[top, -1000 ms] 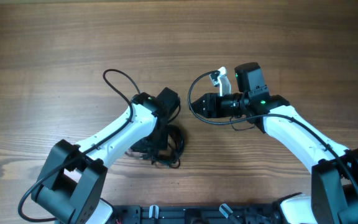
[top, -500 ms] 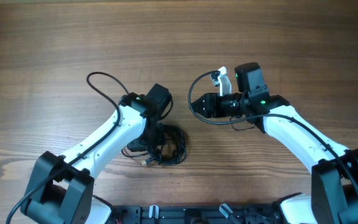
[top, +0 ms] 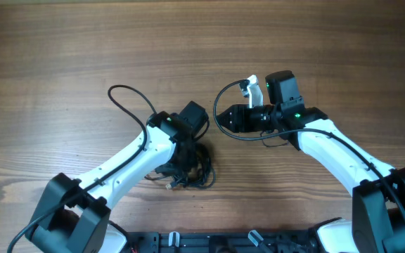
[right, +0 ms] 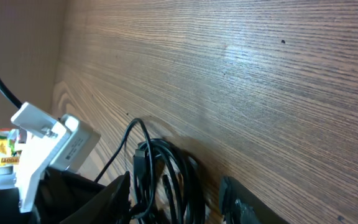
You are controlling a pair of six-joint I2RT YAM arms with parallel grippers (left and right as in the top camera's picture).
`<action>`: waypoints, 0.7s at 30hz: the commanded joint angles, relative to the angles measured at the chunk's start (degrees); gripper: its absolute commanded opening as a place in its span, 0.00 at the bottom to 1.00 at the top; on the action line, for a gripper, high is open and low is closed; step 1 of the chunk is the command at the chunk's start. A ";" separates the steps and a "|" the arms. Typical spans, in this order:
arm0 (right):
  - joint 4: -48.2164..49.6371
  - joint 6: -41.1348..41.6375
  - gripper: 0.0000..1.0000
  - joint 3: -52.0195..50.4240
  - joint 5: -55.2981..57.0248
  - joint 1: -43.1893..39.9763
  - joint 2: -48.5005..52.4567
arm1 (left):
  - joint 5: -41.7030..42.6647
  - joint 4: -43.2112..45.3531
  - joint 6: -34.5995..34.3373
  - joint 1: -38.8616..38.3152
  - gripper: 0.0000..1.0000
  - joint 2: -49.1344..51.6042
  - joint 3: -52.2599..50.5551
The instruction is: Untangle cables
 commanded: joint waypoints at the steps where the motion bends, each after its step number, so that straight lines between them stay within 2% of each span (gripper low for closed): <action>1: 0.13 -1.16 0.49 0.68 0.96 -0.13 0.66 | 1.92 2.03 -3.23 -0.59 0.09 -0.98 -2.97; 2: 0.15 -1.16 0.49 0.68 1.40 -0.13 0.66 | 2.49 3.21 -2.80 -1.01 0.07 -0.98 -2.97; 4: 0.13 -1.16 0.49 0.68 1.42 -0.13 0.68 | 0.98 4.22 -2.82 -1.42 0.10 -1.01 -2.71; 8: 0.13 -1.16 0.50 0.68 1.44 -0.13 0.68 | -3.45 1.38 -2.84 -0.68 0.12 -1.05 2.01; 10: 0.13 -1.18 0.50 0.68 1.44 -0.13 0.68 | -2.84 1.18 -2.84 -0.87 0.20 -1.05 3.08; 13: 0.13 -1.16 0.50 0.68 1.46 -0.13 0.70 | -1.68 0.85 -2.84 -3.52 0.22 -1.05 3.06; 16: 0.13 -1.16 0.50 0.68 1.44 -0.13 0.70 | -1.88 0.87 -4.52 -7.91 0.29 -0.57 2.99; 18: 0.09 -1.18 0.50 0.68 1.42 -0.13 0.70 | -2.03 0.11 -6.29 -10.43 0.24 1.73 2.99; 21: 0.11 -1.18 0.50 0.68 1.44 -0.13 0.70 | -5.25 -1.46 -8.57 -11.13 0.24 4.81 2.99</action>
